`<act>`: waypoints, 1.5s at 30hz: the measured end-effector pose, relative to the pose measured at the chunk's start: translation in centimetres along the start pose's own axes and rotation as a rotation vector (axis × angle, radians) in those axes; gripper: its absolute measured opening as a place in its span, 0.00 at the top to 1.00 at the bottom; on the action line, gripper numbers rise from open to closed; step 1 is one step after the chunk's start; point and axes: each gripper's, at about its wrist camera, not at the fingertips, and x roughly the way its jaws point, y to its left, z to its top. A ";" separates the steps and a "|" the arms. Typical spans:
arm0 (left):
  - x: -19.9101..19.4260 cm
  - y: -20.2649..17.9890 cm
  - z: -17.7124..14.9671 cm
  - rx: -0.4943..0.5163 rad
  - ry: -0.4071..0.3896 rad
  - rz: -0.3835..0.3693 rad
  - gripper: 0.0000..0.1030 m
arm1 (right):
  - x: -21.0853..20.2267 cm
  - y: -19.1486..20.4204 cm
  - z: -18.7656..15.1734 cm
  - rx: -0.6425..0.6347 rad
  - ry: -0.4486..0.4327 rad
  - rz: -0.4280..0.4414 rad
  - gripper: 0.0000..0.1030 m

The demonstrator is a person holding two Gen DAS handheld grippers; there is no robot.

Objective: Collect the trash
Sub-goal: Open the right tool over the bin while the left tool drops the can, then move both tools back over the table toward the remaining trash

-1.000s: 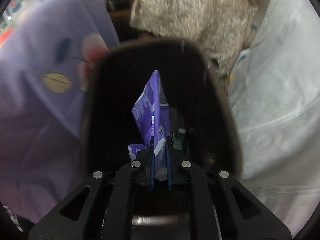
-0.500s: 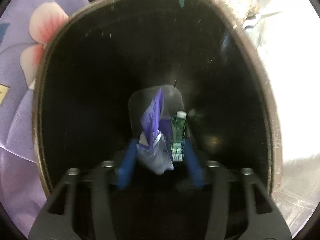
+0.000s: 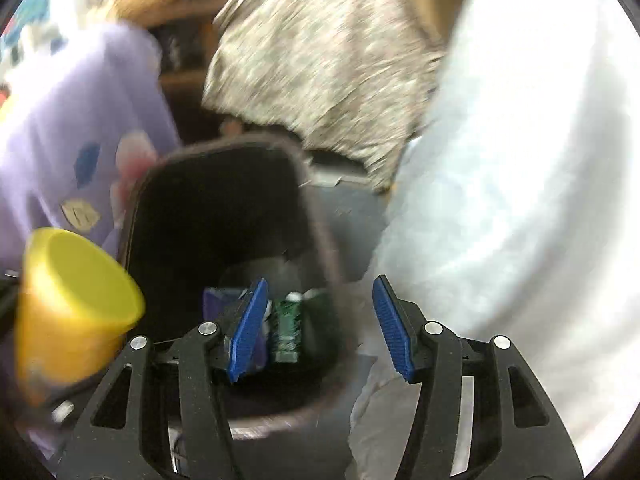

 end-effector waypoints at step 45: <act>-3.3 -1.3 1.2 0.076 -0.109 -0.005 0.20 | -13.4 -2.6 -5.5 0.253 -0.314 -0.003 0.20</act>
